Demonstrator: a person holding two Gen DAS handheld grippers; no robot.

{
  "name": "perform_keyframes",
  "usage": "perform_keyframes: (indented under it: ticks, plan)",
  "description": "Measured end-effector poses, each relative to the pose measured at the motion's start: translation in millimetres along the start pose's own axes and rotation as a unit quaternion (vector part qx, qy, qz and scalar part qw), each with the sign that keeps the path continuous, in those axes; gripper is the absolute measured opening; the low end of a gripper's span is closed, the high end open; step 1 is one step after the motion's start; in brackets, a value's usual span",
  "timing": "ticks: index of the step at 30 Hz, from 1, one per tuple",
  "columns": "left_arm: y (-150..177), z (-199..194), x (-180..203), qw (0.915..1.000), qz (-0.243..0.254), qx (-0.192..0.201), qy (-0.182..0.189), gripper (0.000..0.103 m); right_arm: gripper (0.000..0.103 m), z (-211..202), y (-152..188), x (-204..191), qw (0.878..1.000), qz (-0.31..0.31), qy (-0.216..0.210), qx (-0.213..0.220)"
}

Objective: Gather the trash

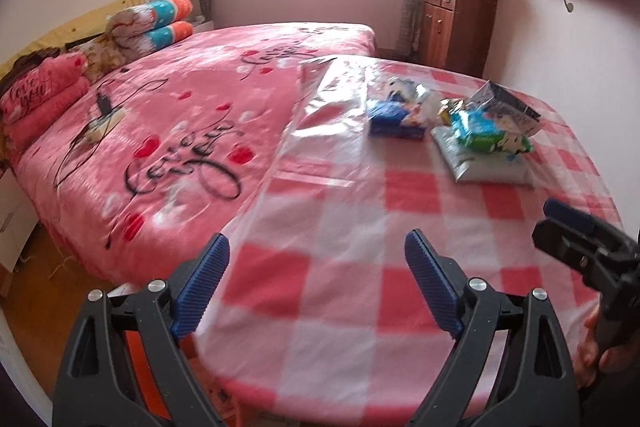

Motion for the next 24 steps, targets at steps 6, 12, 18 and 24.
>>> perform_keyframes:
  ticks: [6, 12, 18, 24]
  plan:
    - [-56, 19, 44, 0.9991, 0.019, 0.014, 0.035, 0.09, 0.095, -12, -9, 39, 0.999, 0.033, 0.021, 0.025]
    - [-120, 60, 85, 0.9981, 0.009, 0.011, 0.06, 0.09, 0.095, -27, -16, 75, 0.996, 0.067, 0.033, 0.05]
    - [-178, 121, 100, 0.9963, -0.052, -0.026, 0.063, 0.084, 0.095, -39, -21, 92, 0.994, 0.07, 0.041, 0.068]
    - [-198, 180, 108, 0.9915, -0.092, -0.085, 0.037, 0.079, 0.095, -38, -21, 104, 0.994, 0.074, 0.042, 0.066]
Point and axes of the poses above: each gripper's, at about its wrist camera, not at the fingertips, and z roughly the way its jaws point, x to its right, y to its underside, the point moved 5 cm from there along z, roughly the way its jaws point, and after that the axes turned 6 degrees about -x, right-handed, at the moved point
